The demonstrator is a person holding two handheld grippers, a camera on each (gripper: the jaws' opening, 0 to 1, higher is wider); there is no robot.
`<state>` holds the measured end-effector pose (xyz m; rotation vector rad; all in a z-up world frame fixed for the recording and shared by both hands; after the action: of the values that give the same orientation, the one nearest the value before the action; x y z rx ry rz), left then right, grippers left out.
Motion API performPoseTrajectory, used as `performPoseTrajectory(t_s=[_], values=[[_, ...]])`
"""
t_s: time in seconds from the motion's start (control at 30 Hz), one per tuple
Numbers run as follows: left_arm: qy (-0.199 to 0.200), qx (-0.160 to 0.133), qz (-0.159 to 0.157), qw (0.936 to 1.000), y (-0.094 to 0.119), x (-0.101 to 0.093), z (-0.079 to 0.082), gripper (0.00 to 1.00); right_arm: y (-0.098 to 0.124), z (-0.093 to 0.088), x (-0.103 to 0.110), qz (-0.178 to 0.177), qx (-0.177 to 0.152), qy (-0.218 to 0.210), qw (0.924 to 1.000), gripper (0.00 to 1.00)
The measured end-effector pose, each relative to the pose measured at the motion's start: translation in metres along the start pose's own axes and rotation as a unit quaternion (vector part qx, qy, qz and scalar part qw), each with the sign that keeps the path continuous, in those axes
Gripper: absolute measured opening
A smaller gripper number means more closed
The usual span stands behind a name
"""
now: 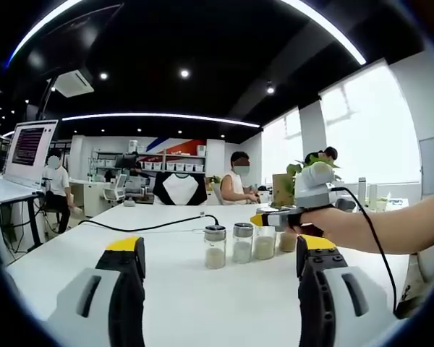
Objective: Rotate the seasoning bottle until the label or dispensing opening points toward the visible target arrow and the bottle remains upright within the marked orientation range
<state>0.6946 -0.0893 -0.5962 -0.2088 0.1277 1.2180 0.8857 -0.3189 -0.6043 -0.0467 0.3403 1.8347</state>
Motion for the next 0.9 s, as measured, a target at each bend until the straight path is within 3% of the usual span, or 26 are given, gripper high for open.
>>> performPoseTrajectory(t_s=[0.5, 0.9], values=[[0.007, -0.004, 0.0, 1.0, -0.001, 0.001, 0.002, 0.91, 0.002, 0.0, 0.0, -0.002, 0.009, -0.002, 1.0, 0.39], [0.009, 0.003, -0.005, 0.9999, -0.002, 0.0, 0.0, 0.89, 0.016, -0.002, 0.004, 0.008, 0.017, -0.001, 0.9998, 0.39]])
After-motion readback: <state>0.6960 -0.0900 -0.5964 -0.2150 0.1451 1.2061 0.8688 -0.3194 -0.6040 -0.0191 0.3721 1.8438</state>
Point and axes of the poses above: the point that each gripper's makers call its tool centre point, and the gripper's own axes: y roughly backward along the fingers, x roughly to its left, z roughly out of its top, the point moved 10 cm from there along y, roughly backward along the fingers, and after that the axes turned 10 degrees about y, right-handed, at the moved point
